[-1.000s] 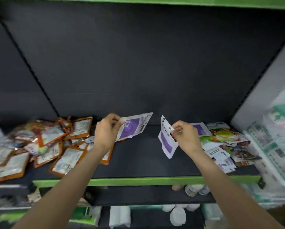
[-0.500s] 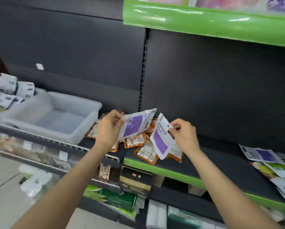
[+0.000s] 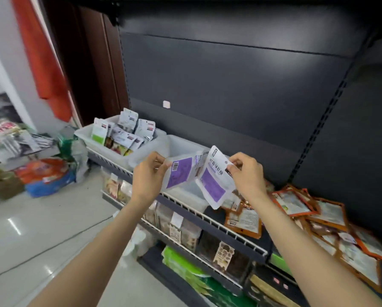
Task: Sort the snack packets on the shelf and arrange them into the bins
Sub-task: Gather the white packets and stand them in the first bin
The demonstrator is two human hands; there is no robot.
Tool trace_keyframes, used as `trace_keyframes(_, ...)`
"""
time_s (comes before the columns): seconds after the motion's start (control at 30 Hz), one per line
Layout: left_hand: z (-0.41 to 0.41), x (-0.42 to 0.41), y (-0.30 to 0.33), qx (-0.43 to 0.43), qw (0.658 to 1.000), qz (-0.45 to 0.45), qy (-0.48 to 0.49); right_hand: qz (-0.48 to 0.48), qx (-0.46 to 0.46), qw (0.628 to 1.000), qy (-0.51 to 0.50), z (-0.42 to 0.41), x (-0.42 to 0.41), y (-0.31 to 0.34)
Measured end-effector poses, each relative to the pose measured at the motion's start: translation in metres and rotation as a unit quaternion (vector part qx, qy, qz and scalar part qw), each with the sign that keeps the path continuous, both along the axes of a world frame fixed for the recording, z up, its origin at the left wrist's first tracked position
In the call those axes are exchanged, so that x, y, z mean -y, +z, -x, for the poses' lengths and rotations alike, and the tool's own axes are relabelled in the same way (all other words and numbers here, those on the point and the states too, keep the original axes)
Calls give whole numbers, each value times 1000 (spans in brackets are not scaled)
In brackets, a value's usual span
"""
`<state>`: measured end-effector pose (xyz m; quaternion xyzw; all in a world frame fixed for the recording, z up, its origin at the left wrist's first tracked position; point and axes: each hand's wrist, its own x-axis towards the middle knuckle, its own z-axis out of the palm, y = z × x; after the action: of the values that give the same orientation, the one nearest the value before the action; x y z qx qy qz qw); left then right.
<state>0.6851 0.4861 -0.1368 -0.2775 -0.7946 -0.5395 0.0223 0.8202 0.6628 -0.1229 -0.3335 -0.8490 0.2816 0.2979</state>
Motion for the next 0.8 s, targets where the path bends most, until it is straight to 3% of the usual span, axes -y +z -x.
trace_keyframes(0.4, 209, 29, 3, -1, 995, 14, 98, 24, -15, 996, 89, 229, 10, -2)
trace_keyframes(0.67, 337, 38, -11, 20, 994, 23, 107, 9, -10, 997, 73, 340, 22, 3)
trace_keyframes(0.8, 400, 34, -16, -10, 996, 32, 86, 19, -9, 999, 32, 387, 36, 1)
